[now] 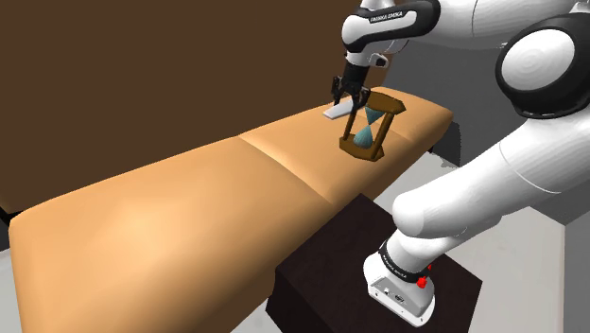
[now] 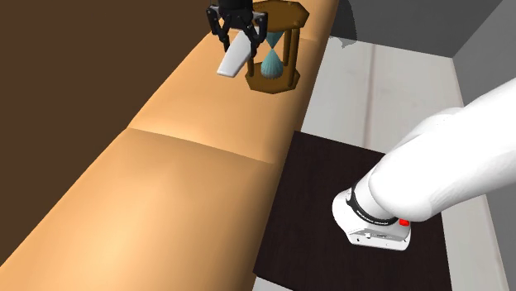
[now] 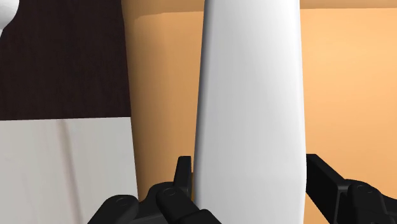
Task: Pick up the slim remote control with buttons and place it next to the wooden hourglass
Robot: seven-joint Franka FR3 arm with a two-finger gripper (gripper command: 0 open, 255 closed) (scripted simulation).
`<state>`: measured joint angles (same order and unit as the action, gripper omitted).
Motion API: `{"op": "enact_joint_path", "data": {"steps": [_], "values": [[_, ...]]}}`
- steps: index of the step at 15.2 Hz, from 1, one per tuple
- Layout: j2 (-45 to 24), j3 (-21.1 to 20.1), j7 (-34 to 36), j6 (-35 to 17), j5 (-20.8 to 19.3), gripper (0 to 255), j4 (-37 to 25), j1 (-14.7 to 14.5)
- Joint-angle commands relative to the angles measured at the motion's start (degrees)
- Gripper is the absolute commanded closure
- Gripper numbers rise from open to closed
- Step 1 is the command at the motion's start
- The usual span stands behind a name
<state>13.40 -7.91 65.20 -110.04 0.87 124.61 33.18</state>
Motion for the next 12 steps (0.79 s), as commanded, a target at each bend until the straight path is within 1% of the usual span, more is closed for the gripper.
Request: {"op": "enact_joint_path", "data": {"steps": [1,12], "values": [[-0.24,0.0,-0.01,-1.56,-0.03,255,1.27,0.02],[-2.97,-0.26,0.37,-10.23,-0.33,255,7.23,0.01]]}}
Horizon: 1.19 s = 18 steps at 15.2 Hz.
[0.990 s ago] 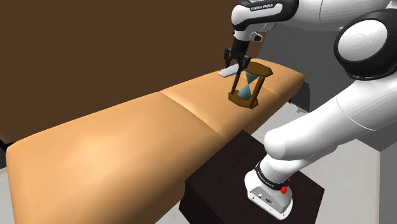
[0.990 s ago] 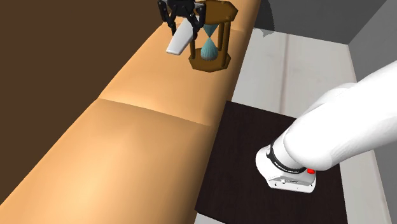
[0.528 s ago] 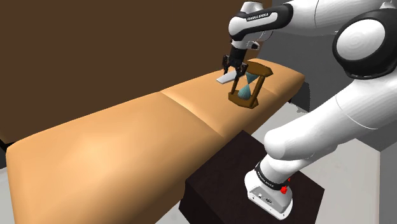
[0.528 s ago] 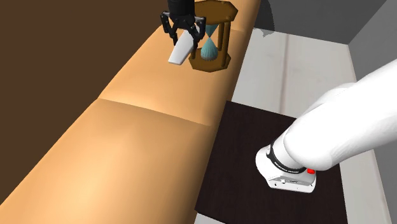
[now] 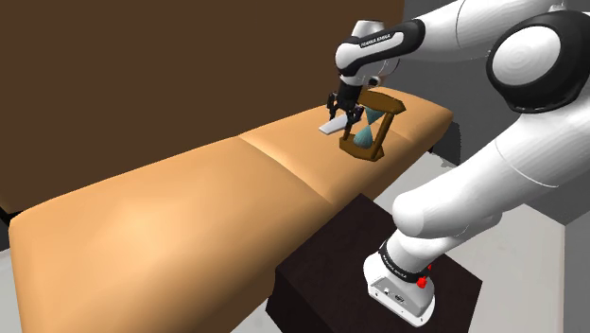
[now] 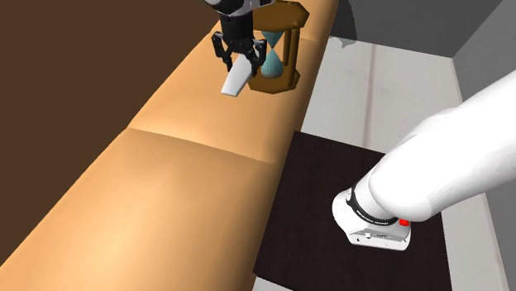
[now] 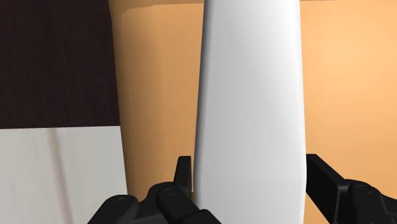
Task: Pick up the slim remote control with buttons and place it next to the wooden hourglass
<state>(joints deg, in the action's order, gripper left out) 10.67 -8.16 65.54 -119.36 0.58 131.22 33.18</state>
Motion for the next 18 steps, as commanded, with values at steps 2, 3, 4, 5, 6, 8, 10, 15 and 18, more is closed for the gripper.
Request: {"op": "enact_joint_path", "data": {"steps": [2,3,4,5,6,8,10,15,18], "values": [[-0.91,-0.06,0.12,-2.5,-0.13,255,1.55,0.01],[-1.27,-0.09,0.18,-3.3,-0.18,255,1.99,0.02],[-1.63,-0.11,0.23,-4.1,-0.23,255,2.43,0.02],[-2.02,-0.13,0.29,-4.9,-0.29,255,2.85,0.02],[-2.41,-0.16,0.34,-5.7,-0.35,255,3.26,0.03],[-3.24,-0.2,0.47,-7.31,-0.48,255,4.05,0.04],[-4.13,-0.24,0.61,-8.92,-0.64,255,4.79,0.06],[-6.58,-0.33,1.01,-12.97,-1.11,255,6.41,0.1],[-8.21,-0.37,1.31,-15.4,-1.47,255,7.23,0.13]]}}
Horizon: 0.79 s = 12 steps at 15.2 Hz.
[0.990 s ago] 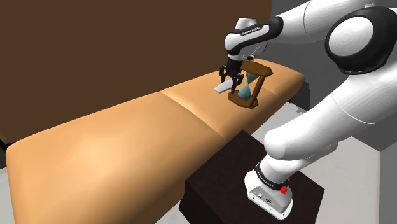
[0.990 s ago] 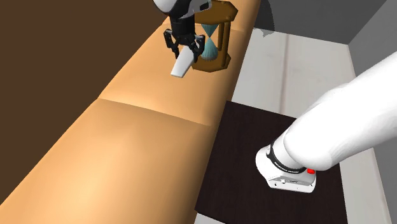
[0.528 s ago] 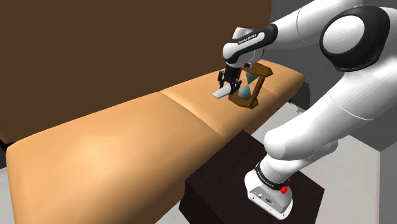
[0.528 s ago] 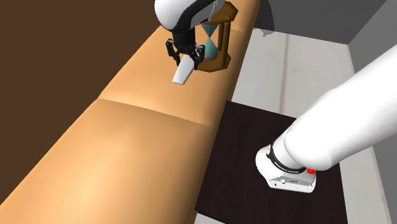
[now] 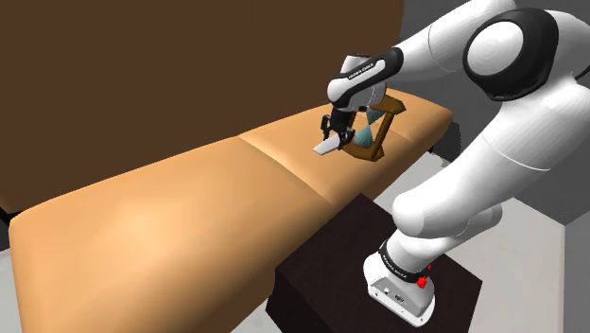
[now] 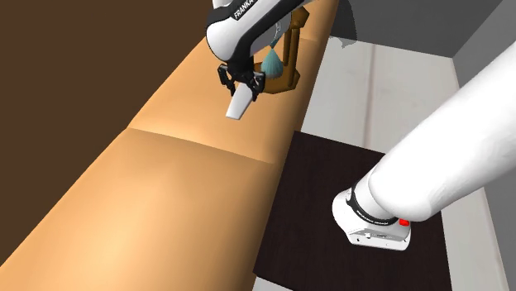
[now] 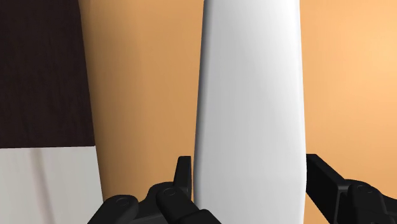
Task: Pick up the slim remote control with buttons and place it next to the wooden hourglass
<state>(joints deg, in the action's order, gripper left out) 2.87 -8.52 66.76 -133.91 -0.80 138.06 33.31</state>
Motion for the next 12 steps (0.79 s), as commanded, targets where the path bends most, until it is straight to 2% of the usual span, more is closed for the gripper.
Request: {"op": "enact_joint_path", "data": {"steps": [1,12], "values": [[-0.98,-0.02,0.19,-1.65,-0.23,255,0.64,0.02],[-8.04,0.15,1.73,-10.45,-2.21,255,2.48,0.03]]}}
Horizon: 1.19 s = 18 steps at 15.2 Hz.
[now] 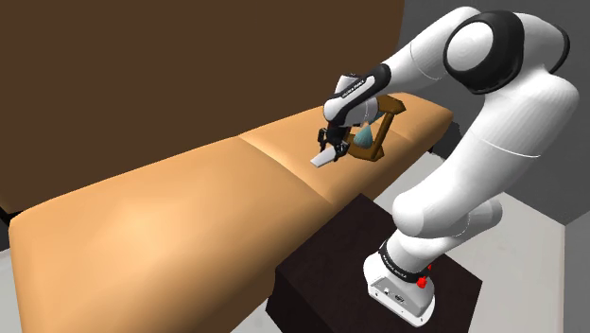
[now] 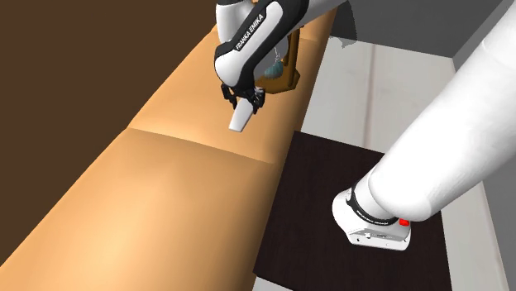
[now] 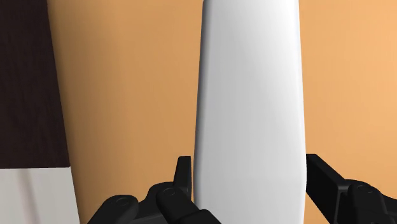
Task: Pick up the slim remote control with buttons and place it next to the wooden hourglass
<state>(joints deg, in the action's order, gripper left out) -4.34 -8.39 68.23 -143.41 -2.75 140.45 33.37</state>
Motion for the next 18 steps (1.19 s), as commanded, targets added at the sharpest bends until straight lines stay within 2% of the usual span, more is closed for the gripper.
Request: {"op": "enact_joint_path", "data": {"steps": [1,10,11,16,18], "values": [[-1.54,0.06,0.43,-1.73,-0.49,255,0.18,-0.05],[-2.21,0.12,0.59,-2.45,-0.71,255,0.25,-0.08],[-2.2,0.12,0.59,-2.45,-0.71,0,0.25,-0.08],[-2.2,0.12,0.59,-2.45,-0.71,0,0.25,-0.08],[1.2,-0.15,-0.18,1.51,0.38,0,-0.37,-0.01]]}}
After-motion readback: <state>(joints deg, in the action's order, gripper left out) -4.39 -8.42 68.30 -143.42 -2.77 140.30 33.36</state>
